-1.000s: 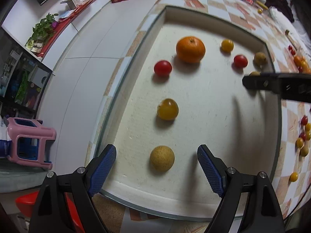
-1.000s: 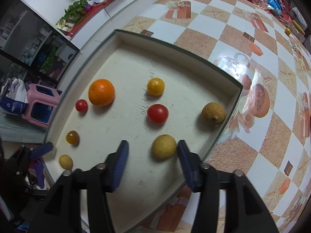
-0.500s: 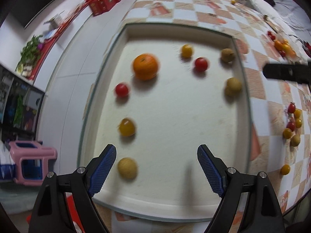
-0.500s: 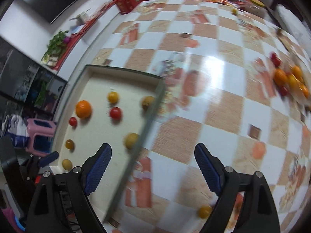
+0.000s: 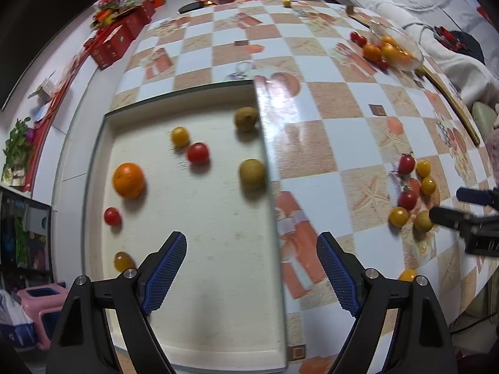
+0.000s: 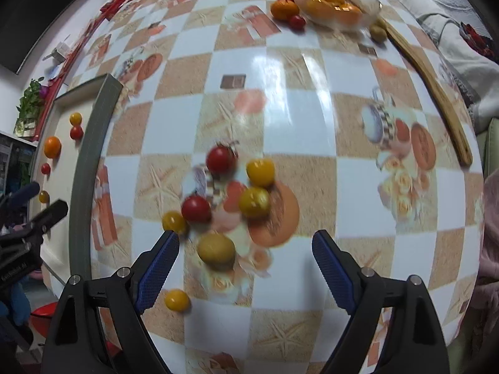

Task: Organize fruits
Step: 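Move both open tools back over the remaining tomatoes and fruits, then grasp a yellow cherry tomato with the left tool while the right tool grasps a brown-green fruit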

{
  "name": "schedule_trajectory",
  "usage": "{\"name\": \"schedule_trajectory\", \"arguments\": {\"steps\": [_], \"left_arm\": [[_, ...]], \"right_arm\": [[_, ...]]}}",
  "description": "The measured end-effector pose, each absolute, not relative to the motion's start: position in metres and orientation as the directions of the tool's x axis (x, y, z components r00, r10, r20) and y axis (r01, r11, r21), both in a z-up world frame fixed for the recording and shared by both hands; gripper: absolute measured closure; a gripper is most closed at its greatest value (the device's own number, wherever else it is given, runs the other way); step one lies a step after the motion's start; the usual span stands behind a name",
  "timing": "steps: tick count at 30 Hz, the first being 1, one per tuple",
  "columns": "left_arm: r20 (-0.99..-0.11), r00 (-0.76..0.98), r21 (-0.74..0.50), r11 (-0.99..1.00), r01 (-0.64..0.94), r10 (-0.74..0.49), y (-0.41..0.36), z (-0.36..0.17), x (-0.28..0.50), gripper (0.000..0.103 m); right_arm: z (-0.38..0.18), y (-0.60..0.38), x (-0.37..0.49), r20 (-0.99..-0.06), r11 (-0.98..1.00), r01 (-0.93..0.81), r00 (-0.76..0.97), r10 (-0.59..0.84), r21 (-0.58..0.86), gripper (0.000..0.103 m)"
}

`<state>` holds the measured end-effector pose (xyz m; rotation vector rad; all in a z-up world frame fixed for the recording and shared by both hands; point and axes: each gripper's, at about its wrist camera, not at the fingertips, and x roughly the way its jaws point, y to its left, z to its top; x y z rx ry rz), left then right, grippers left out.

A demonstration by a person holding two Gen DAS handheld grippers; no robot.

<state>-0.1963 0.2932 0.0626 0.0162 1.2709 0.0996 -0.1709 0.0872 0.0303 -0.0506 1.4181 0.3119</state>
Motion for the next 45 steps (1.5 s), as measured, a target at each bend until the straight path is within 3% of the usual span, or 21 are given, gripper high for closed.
{"name": "schedule_trajectory", "arguments": {"steps": [6, 9, 16, 23, 37, 41, 43, 45], "left_arm": [[-0.957, 0.278, 0.077, 0.997, -0.016, 0.079, 0.276, 0.059, -0.199, 0.017], [-0.962, 0.267, 0.060, 0.998, 0.028, 0.050, 0.262, 0.055, -0.206, 0.017], [-0.977, 0.207, -0.015, 0.990, 0.140, -0.044, 0.223, 0.039, -0.230, 0.017], [-0.976, 0.190, -0.071, 0.984, 0.163, -0.102, 0.198, 0.030, -0.227, 0.017], [-0.974, 0.175, -0.096, 0.964, 0.249, -0.142, 0.152, 0.012, -0.213, 0.017], [-0.979, 0.182, -0.038, 0.963, 0.268, -0.089, 0.143, 0.009, -0.215, 0.031], [-0.977, 0.197, -0.021, 0.961, 0.277, -0.078, 0.141, 0.012, -0.215, 0.044], [-0.976, 0.203, -0.018, 0.955, 0.296, -0.081, 0.136, 0.015, -0.215, 0.074]], "right_arm": [[0.021, 0.093, -0.182, -0.971, 0.950, -0.256, 0.111, 0.214, 0.180, 0.016], [0.016, 0.097, -0.183, -0.969, 0.944, -0.263, 0.097, 0.229, 0.197, 0.033], [0.013, 0.106, -0.180, -0.968, 0.926, -0.328, 0.094, 0.231, 0.188, 0.044], [0.011, 0.113, -0.181, -0.981, 0.905, -0.415, 0.122, 0.154, 0.090, 0.072], [0.010, 0.073, -0.162, -0.980, 0.938, -0.333, 0.132, 0.148, 0.097, 0.072], [0.010, 0.072, -0.161, -0.980, 0.938, -0.330, 0.132, 0.151, 0.100, 0.072], [0.010, 0.074, -0.161, -0.979, 0.939, -0.329, 0.132, 0.154, 0.103, 0.072], [0.010, 0.073, -0.162, -0.979, 0.939, -0.329, 0.133, 0.153, 0.102, 0.072]]}}
